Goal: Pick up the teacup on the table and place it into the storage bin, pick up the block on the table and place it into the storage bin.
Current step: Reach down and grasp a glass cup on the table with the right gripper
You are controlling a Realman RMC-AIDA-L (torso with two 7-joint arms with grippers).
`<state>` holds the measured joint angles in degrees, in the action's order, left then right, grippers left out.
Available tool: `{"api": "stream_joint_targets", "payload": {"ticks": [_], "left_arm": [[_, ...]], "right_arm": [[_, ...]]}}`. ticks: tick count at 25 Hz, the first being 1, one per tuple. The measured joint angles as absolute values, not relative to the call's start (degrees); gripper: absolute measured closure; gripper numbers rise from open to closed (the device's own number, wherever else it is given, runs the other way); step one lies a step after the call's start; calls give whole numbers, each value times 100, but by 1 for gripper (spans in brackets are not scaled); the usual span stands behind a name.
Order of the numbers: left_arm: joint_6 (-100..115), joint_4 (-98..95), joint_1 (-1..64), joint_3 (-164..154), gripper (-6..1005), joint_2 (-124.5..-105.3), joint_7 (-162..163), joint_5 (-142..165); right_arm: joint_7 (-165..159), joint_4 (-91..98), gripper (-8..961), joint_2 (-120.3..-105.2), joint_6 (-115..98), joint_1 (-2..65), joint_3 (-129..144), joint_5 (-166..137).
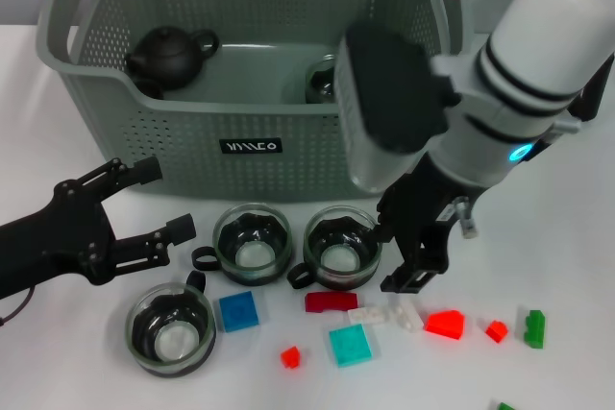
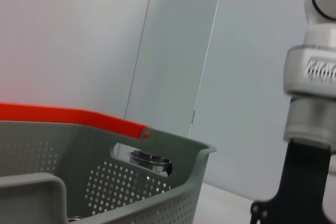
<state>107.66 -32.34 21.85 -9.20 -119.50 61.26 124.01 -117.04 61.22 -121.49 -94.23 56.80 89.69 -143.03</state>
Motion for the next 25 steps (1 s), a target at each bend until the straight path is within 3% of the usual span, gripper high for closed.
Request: {"api": "stream_joint_targets", "payload": {"ticks": [14, 25], "left_arm": [[10764, -3234, 2178, -923, 58, -11968, 6126, 12383], [10747, -3234, 2172, -923, 58, -11971, 6124, 12383]], "right_arm": [[-11881, 5335, 346, -12125, -7602, 5581, 10486, -13924], [-11880, 5406, 365, -12123, -7411, 5562, 10711, -13755]]}}
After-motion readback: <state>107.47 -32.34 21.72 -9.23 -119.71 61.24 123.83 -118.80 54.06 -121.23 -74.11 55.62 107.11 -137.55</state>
